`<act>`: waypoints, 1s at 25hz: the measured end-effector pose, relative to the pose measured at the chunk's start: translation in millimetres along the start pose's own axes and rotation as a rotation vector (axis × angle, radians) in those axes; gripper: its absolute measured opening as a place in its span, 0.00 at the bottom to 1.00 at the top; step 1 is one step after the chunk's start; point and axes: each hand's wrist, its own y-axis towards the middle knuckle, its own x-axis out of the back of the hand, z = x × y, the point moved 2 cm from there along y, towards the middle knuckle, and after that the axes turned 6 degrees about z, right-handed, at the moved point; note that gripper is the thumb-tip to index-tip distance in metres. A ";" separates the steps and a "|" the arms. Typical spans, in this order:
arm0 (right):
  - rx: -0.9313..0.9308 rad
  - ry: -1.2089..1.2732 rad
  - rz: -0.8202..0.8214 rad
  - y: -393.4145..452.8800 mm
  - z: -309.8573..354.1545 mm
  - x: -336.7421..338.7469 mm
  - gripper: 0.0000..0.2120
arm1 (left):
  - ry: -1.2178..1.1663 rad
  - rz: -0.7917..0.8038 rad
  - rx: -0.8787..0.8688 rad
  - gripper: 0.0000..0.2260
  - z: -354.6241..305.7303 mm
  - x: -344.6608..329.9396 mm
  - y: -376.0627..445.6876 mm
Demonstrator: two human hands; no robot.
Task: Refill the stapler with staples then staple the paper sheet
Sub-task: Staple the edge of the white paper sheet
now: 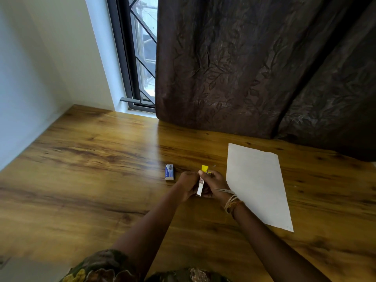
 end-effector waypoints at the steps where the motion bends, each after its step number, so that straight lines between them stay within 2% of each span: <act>1: 0.016 0.007 0.013 -3.0 -1.7 5.0 0.18 | 0.020 0.010 -0.010 0.10 0.0 -2.9 -1.1; 5: 0.094 0.172 -0.056 -14.3 -10.6 34.3 0.06 | 0.033 0.007 -0.062 0.08 -4.6 -21.5 -5.2; 9: 0.141 0.399 -0.270 -27.2 -25.9 71.9 0.05 | 0.180 -0.061 -0.089 0.08 6.9 -33.5 -7.0; 11: 0.188 0.346 -0.430 -34.9 -40.9 85.1 0.07 | 0.337 -0.082 -0.057 0.06 19.9 -40.6 -8.1; 13: 0.224 0.216 -0.572 -43.3 -54.5 94.9 0.09 | 0.541 -0.180 -0.064 0.05 31.3 -45.7 -8.3; 15: 0.216 0.137 -0.627 -50.2 -64.6 103.4 0.09 | 0.665 -0.291 -0.110 0.06 38.2 -49.7 -9.3; 19: 0.075 0.128 -0.625 -56.1 -74.7 115.9 0.06 | 0.700 -0.334 -0.039 0.07 45.8 -63.6 -12.5; 21: 0.059 0.108 -0.574 -59.5 -76.8 120.2 0.07 | 0.619 -0.303 0.052 0.06 46.6 -75.6 -14.8; 25: 0.071 0.168 -0.454 -65.6 -77.6 131.7 0.06 | 0.543 -0.215 0.171 0.12 48.2 -92.1 -17.9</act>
